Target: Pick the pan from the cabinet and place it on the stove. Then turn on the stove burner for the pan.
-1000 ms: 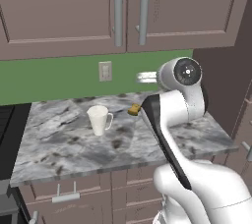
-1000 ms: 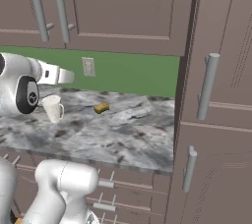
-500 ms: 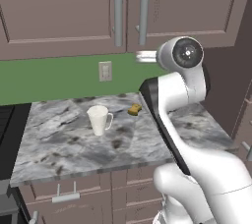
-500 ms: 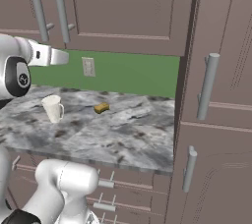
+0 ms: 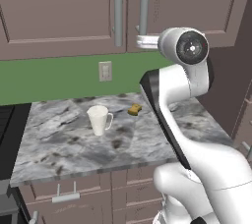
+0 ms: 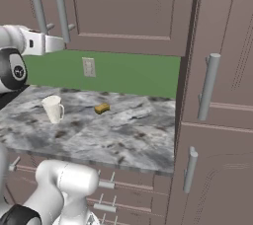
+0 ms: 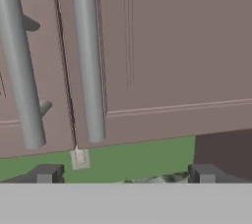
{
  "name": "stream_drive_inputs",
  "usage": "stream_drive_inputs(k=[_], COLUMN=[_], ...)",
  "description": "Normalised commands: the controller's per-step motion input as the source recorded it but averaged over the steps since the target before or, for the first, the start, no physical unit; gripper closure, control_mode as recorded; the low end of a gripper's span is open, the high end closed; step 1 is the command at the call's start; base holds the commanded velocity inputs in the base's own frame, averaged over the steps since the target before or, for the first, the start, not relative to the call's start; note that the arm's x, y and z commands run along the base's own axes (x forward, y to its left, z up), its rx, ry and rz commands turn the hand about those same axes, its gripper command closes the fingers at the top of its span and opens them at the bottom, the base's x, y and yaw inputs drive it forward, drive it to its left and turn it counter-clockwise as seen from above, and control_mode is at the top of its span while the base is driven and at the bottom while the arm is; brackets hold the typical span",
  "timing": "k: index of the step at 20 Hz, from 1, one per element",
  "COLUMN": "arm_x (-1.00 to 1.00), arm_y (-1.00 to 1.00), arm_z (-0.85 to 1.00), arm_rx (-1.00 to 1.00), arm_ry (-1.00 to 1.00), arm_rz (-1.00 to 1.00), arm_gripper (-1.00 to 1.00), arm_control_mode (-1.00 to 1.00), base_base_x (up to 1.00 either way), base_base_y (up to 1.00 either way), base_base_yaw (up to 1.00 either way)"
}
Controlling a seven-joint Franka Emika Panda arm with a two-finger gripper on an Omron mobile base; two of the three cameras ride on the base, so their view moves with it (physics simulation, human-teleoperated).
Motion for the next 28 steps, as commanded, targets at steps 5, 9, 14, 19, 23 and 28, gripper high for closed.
stream_drive_inputs(k=[5,9,14,19,23,28], arm_x=[0.0,0.0,0.01,0.12,0.08,0.19], arm_y=[0.14,0.13,0.02,0.0,0.0,0.0], arm_z=[0.32,0.16,0.03,0.0,0.0,0.0], arm_rx=[0.0,0.0,-0.01,-0.02,0.0,0.0], arm_ry=[-0.13,-0.08,-0.04,0.01,0.0,0.0], arm_rz=[0.02,0.02,0.0,0.0,0.0,0.0], arm_gripper=[-1.0,-1.0,-1.0,-1.0,-1.0,-1.0], arm_control_mode=[-1.0,-1.0,-1.0,-1.0,-1.0,-1.0], base_base_x=[0.0,0.0,0.0,0.0,0.0,0.0], base_base_y=[0.0,0.0,0.0,0.0,0.0,0.0], base_base_yaw=[0.0,0.0,0.0,0.0,0.0,0.0])
